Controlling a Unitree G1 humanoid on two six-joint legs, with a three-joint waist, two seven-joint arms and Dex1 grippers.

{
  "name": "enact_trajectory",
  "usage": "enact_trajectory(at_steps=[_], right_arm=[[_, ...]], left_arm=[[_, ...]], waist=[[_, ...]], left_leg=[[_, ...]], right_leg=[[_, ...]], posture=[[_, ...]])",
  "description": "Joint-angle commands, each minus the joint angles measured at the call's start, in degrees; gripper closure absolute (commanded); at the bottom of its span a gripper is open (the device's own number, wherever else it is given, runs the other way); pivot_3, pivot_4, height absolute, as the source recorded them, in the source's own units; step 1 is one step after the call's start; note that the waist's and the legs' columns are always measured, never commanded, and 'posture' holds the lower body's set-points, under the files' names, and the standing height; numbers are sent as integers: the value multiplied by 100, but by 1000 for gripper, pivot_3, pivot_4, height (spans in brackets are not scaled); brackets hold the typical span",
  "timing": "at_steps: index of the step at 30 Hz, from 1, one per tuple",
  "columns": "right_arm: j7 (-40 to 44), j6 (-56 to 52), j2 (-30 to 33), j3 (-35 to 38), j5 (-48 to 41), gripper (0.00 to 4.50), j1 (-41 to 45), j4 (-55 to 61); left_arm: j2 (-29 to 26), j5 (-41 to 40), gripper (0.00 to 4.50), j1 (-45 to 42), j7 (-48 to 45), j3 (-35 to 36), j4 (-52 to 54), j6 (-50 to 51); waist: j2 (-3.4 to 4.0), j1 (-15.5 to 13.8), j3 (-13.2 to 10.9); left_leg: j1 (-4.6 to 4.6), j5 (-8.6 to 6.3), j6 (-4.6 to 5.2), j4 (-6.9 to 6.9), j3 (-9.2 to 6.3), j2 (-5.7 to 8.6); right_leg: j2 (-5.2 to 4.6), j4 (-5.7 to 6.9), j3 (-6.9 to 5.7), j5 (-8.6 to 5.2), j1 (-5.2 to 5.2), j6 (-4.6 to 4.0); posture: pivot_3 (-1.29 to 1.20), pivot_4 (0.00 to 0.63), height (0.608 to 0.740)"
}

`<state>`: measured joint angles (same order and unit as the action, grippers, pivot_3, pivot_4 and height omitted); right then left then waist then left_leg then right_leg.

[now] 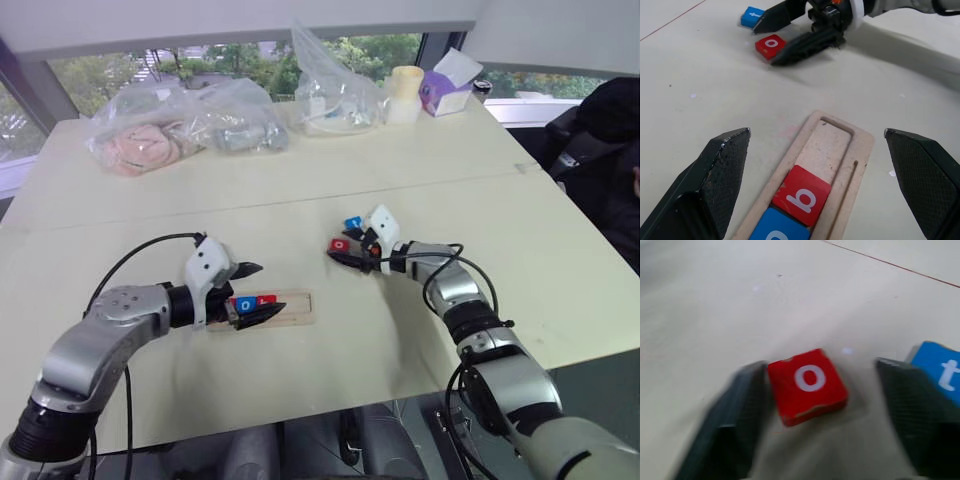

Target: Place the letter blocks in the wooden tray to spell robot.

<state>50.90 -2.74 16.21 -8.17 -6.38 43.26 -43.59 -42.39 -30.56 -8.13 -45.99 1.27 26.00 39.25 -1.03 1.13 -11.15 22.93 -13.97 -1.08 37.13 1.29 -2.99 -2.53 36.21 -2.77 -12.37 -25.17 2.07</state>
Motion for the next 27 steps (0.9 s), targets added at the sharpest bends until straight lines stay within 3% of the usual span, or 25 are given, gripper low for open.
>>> enact_trajectory(at_steps=[1, 2, 7, 11, 14, 17, 20, 27], right_arm=[[342, -136, -48, -109, 20, 2981, -145, 119], [380, -176, -32, -113, 26, 3296, -180, 183], [147, -841, 125, 116, -184, 3258, -594, 1516], [-1363, -3329, 246, 706, -213, 3258, -1457, 4669], [-2553, -5576, -378, 1187, -254, 3258, -2139, 6606], [-3324, -7453, -795, 1306, 16, 3258, -2531, 7730], [-3736, -8484, -1100, 1200, 80, 3258, -2713, 8424], [-4106, -8866, -1512, 967, -3, 3258, -2854, 8691]], left_arm=[[-35, -11, 0, 52, 58, 195, 196, -68], [-36, -7, 0, 66, 64, 196, 197, -79], [-35, -17, 0, 115, 114, 192, 275, -76], [-235, 61, 0, 174, -1, 168, 488, -162], [-310, 285, 0, 24, -98, -63, 474, -414], [-282, 293, 0, -173, -196, -197, 451, -432], [-247, 245, 0, -397, -281, -266, 390, -391], [-100, 497, 0, -689, -460, -413, -274, -697]], waist=[[0, -1, 0], [0, -3, 0], [1, -32, 0], [6, -75, -3], [3, -72, -1], [5, -59, 1], [8, -43, -1], [7, -16, 0]], left_leg=[[0, 0, 0, -4, 0, 0], [0, 0, 0, -6, 0, 0], [3, 0, 0, -9, 2, 0], [30, 0, -1, -4, 3, 2], [34, 0, -2, -1, 5, 4], [31, -1, -3, -2, 3, 2], [33, 0, -3, -1, 4, 2], [35, -1, -3, -6, 0, 2]], right_leg=[[1, 0, 2, 0, -1, 0], [2, 0, 4, 1, -1, -1], [0, 0, 5, 3, -3, -3], [-6, 3, 5, 4, -29, -4], [-10, 1, 5, 3, -32, -5], [-10, 1, 3, -2, -31, 1], [-13, 1, 3, -5, -32, 4], [-9, -7, -3, -5, -36, 4]], posture=[[0, 150, 740], [0, 150, 740], [0, 150, 740], [0, 150, 740], [0, 150, 740], [0, 150, 740], [0, 150, 740], [0, 150, 740]])
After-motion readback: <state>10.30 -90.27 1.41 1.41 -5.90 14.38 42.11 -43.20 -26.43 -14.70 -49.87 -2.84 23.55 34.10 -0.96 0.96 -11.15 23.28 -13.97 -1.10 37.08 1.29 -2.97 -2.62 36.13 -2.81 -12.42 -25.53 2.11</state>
